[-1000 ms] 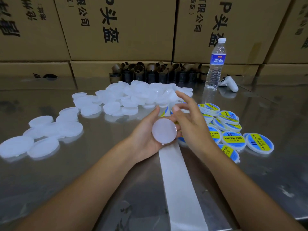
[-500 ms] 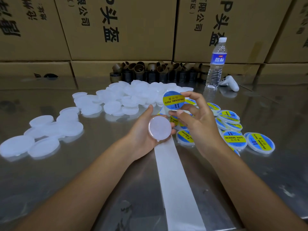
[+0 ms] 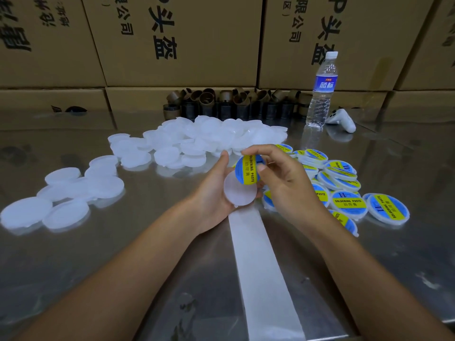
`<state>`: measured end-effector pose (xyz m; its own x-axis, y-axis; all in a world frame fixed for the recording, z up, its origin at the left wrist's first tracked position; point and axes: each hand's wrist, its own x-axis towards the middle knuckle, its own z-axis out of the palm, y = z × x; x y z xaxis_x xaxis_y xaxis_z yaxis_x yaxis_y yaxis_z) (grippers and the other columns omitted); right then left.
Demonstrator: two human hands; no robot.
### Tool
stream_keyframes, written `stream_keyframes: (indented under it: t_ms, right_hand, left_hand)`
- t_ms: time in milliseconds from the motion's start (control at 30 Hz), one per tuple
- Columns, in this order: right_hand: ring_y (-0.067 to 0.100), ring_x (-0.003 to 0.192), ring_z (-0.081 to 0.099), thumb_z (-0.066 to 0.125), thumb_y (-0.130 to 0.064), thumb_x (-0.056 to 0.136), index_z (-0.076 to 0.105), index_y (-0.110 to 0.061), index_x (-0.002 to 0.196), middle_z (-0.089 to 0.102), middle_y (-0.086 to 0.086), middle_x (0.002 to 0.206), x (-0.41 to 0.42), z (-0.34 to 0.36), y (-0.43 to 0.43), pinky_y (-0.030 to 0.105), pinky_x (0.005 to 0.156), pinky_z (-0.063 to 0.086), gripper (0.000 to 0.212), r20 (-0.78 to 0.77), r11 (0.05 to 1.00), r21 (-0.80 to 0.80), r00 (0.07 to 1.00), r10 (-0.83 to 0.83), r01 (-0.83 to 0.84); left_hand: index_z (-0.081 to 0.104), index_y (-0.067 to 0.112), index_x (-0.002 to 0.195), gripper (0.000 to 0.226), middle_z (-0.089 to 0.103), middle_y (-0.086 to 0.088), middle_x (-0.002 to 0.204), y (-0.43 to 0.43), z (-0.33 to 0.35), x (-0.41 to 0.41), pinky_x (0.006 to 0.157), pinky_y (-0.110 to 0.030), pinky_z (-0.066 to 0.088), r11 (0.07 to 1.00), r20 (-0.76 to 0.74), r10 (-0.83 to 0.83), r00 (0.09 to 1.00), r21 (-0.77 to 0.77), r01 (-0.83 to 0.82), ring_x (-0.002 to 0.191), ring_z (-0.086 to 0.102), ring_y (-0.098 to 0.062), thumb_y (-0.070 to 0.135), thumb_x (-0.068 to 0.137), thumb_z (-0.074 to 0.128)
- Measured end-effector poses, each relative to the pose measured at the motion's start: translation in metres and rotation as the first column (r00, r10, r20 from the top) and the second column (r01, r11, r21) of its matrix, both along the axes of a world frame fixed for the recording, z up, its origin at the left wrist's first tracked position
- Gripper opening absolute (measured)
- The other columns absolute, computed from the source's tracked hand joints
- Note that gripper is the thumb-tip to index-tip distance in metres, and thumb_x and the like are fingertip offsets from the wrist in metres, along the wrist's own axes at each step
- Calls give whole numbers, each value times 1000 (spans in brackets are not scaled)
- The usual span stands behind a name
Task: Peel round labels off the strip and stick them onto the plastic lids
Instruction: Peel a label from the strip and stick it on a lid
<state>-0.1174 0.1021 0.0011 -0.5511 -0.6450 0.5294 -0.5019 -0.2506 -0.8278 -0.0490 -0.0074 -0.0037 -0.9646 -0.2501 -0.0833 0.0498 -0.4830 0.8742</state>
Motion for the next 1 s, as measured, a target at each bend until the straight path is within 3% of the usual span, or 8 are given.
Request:
stream_keyframes:
  t_ms: [100, 233, 300, 567, 733, 867, 1000]
  right_hand:
    - [26, 97, 58, 38, 7, 94, 62, -36, 92, 55, 13, 106, 0, -3, -1, 33, 81, 44, 50, -27, 999, 47, 1000, 4, -3]
    - [4, 77, 48, 40, 5, 93, 62, -42, 87, 43, -4, 87, 1, -5, 0, 18, 71, 37, 52, -134, 991, 125, 990, -36, 52]
    - [0, 76, 45, 42, 5, 92, 63, -39, 87, 41, -3, 84, 3, -5, 1, 10, 70, 34, 49, -220, 985, 150, 974, -51, 86]
    - [0, 83, 43, 47, 2, 92, 70, -23, 92, 45, 1, 96, 6, -7, 4, 7, 70, 31, 34, -364, 951, 263, 930, -57, 161]
    - [-5, 83, 42, 49, 3, 90, 71, -22, 90, 43, -1, 97, 6, -7, 4, 6, 69, 31, 33, -398, 946, 270, 915, -62, 181]
    - [-5, 85, 41, 50, 3, 89, 70, -22, 90, 41, -5, 96, 6, -7, 4, 7, 70, 31, 32, -401, 944, 271, 914, -66, 187]
    - [-6, 86, 41, 51, 1, 89, 70, -25, 89, 40, -7, 96, 5, -7, 3, 6, 69, 31, 32, -409, 939, 283, 910, -65, 194]
  left_hand:
    - [64, 8, 103, 66, 68, -12, 106, 0, 0, 0, 83, -29, 54, 999, 1, -10, 1000, -31, 10, 94, 66, -19, 50, 102, 14]
    - [62, 8, 108, 66, 64, -14, 116, 0, -1, 0, 97, -31, 46, 999, 2, -33, 999, -27, 33, 108, 61, -21, 52, 101, 13]
    - [61, 6, 112, 68, 63, -15, 122, -2, -2, -1, 104, -32, 41, 999, 16, -40, 999, -31, 40, 116, 59, -21, 53, 101, 13]
    - [47, -7, 133, 79, 55, -27, 130, -3, -1, 0, 96, -29, 48, 996, 47, -46, 998, -77, 50, 114, 60, -26, 54, 100, 10]
    - [48, -9, 131, 80, 54, -28, 129, -2, 1, 1, 91, -29, 50, 996, 49, -47, 998, -69, 50, 106, 62, -25, 55, 100, 10]
    - [50, -6, 132, 80, 57, -26, 129, -4, 0, 1, 93, -28, 50, 996, 53, -63, 997, -61, 67, 113, 61, -26, 56, 99, 10]
    - [53, -5, 126, 79, 61, -24, 124, -4, -1, 0, 89, -27, 53, 996, 51, -68, 996, -46, 71, 101, 66, -22, 57, 99, 11]
